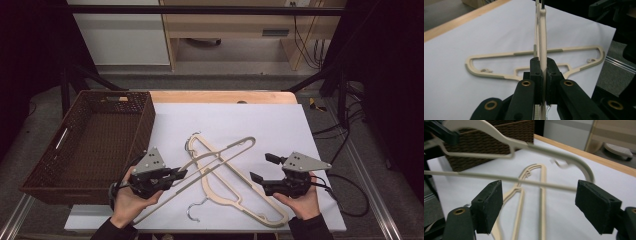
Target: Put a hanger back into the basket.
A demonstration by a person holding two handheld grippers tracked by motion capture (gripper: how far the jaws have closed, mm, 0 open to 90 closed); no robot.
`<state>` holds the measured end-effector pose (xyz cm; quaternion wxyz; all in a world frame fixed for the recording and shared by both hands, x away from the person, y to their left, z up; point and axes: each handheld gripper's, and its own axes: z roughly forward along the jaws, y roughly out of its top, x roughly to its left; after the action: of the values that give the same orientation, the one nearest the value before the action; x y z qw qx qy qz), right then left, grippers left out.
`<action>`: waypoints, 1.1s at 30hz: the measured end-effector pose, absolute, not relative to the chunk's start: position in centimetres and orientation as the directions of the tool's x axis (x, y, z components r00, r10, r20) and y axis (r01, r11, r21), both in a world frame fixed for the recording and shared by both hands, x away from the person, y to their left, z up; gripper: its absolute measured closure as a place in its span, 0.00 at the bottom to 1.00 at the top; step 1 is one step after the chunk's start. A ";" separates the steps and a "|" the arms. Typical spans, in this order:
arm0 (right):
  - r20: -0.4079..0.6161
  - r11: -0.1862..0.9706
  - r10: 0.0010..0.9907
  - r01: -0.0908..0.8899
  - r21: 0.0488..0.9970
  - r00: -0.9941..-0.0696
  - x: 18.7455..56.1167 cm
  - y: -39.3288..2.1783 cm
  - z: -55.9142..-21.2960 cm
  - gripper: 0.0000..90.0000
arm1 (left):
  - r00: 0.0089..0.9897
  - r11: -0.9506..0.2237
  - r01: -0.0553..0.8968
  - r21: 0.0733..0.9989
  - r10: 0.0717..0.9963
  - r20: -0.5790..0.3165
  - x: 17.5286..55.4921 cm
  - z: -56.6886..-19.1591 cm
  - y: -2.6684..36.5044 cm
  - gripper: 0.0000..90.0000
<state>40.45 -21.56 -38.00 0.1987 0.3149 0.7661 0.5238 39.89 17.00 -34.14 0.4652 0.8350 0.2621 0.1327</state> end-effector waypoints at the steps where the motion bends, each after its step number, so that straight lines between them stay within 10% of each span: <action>1: 0.029 0.248 0.700 0.281 0.927 -0.714 40.5 -21.8 -38.1 0.22 | 0.818 -0.418 0.308 0.855 0.576 -0.013 39.8 -33.5 17.7 0.96; 33: 0.039 0.207 0.789 0.325 0.923 -0.614 40.9 -24.3 -38.9 0.10 | 0.661 -0.349 0.243 0.905 0.742 0.109 44.9 -24.5 30.3 0.96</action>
<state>40.89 -24.27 -38.93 0.2291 0.3751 0.7424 0.5056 44.89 30.26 -24.50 0.4747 0.7780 0.3166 0.2629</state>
